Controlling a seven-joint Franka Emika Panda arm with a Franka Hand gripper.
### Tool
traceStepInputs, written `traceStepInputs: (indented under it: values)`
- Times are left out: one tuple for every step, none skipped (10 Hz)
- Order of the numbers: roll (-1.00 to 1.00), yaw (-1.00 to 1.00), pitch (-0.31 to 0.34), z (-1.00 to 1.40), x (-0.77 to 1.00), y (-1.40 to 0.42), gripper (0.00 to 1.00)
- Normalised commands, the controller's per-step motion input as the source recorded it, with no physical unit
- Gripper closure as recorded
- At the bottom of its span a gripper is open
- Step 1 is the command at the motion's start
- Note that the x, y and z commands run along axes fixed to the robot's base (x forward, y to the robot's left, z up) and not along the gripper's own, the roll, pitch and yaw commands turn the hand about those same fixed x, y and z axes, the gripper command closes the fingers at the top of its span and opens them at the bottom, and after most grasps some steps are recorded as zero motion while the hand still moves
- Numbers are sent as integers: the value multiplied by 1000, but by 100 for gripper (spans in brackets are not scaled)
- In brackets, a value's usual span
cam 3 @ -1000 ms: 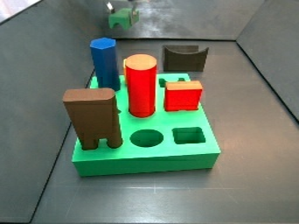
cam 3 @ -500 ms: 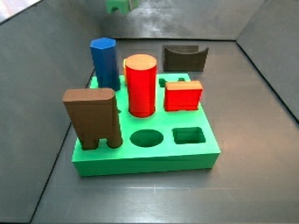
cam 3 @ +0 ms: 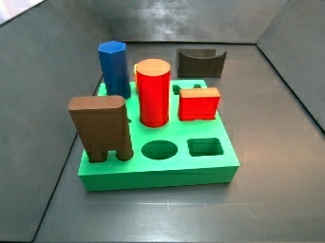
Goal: Pick up the arch object. Move up. Place the arch object on the fixture. Regrasp the arch object. Rotate the arch object. Move to above the board. Insert the arch object.
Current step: Place the arch object on the fixture.
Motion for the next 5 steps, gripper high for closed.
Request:
traceStepInputs:
  values:
    - [-380,1000,168,28,1000,-751,100]
    - [-341,699,181,30,1000,-663,100]
    - [-280,455,174,23,1000,-599,100]
    - [-245,334,168,20,1000,-567,100]
    - [-177,180,155,21,1000,-507,100]
